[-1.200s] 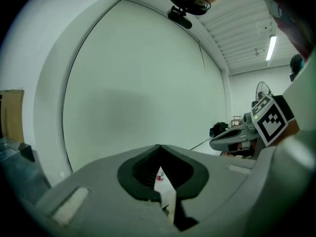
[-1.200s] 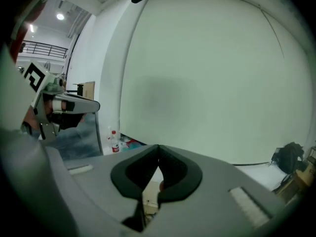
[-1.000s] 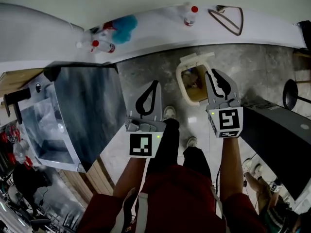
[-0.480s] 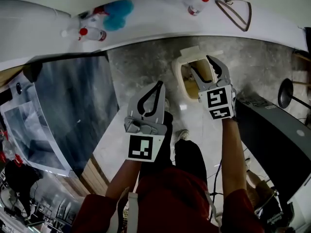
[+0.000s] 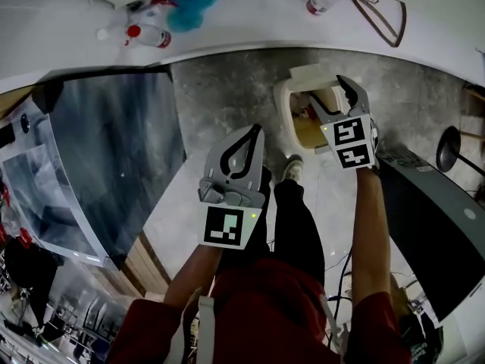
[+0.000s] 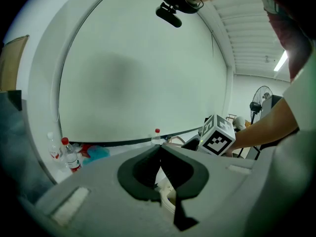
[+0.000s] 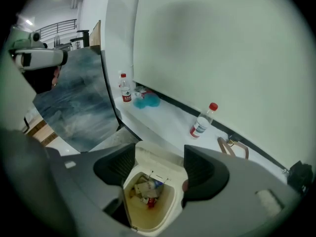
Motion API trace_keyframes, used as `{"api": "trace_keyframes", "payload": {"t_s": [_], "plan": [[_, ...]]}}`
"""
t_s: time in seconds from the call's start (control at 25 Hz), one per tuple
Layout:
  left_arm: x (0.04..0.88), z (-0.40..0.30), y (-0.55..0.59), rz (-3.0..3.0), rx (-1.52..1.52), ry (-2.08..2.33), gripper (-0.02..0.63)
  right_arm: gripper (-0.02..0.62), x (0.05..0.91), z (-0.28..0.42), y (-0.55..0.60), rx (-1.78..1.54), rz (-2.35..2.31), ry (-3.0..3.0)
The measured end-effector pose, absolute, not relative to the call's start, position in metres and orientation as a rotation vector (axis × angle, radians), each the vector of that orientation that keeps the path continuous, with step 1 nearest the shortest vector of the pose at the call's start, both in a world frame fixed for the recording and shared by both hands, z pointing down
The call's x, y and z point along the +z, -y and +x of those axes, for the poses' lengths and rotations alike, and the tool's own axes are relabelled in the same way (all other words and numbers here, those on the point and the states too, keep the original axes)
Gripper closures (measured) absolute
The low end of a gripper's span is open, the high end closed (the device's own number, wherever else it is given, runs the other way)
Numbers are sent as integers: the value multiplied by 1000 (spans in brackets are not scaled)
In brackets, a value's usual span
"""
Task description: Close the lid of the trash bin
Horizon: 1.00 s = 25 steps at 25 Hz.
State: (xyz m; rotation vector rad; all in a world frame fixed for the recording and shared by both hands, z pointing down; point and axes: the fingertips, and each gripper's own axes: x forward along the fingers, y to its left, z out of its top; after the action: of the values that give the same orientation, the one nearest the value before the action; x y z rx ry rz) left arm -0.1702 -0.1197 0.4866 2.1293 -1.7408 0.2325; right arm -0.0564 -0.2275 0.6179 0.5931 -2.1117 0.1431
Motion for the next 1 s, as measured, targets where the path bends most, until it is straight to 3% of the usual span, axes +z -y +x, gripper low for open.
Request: {"api": "trace_keyframes", "payload": {"t_s": [0.52,1.0], "plan": [[488,-127,116,2161,266,1700,609,298,632,2,149,258,611,2123],[545,-85,102,2114,387,1627,609,307,709,57,78,483,524,2041]]}}
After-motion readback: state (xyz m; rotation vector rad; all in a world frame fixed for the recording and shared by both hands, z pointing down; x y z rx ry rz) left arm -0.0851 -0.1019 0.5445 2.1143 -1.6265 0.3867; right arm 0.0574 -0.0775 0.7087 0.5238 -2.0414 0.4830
